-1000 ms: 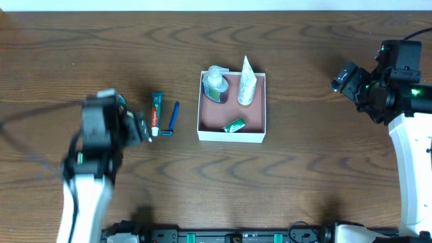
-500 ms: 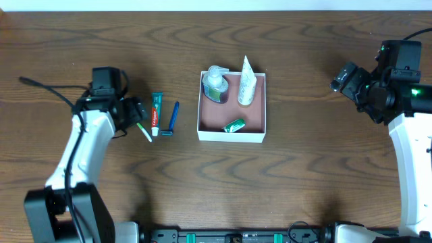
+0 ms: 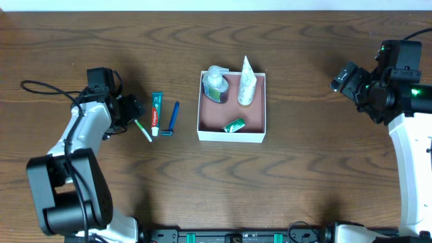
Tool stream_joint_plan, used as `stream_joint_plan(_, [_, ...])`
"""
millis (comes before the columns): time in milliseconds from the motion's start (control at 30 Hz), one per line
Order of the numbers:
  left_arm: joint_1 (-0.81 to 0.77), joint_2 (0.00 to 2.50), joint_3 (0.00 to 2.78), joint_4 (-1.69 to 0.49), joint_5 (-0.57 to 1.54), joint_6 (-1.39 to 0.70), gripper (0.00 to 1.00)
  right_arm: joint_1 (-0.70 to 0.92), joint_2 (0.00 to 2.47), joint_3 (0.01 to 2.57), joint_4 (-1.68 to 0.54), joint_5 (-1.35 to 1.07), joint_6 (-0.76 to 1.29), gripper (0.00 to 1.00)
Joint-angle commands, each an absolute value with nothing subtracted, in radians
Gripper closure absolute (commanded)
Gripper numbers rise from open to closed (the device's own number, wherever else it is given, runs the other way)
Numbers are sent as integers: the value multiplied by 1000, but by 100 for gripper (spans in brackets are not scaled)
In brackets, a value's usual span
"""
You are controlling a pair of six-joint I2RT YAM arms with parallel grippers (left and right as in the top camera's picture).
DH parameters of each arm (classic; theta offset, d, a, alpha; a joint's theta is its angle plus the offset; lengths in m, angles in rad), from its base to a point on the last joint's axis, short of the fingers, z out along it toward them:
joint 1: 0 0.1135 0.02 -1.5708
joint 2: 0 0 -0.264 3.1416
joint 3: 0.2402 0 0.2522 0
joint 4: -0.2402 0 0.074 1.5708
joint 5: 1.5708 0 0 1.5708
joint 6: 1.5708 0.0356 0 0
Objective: Pack container
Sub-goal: 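Reach the left gripper to the green toothbrush and grasp its handle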
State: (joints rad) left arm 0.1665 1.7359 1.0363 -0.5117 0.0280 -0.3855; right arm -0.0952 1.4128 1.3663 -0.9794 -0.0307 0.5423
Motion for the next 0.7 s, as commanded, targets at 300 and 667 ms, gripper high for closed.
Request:
stream_joint_plan(300, [166, 1805, 1050, -472, 41, -316, 27, -102, 1417, 1377, -981, -34, 557, 1])
stream_joint_plan(667, [154, 1857, 1050, -449, 42, -265, 27, -102, 1417, 1377, -981, -34, 556, 1])
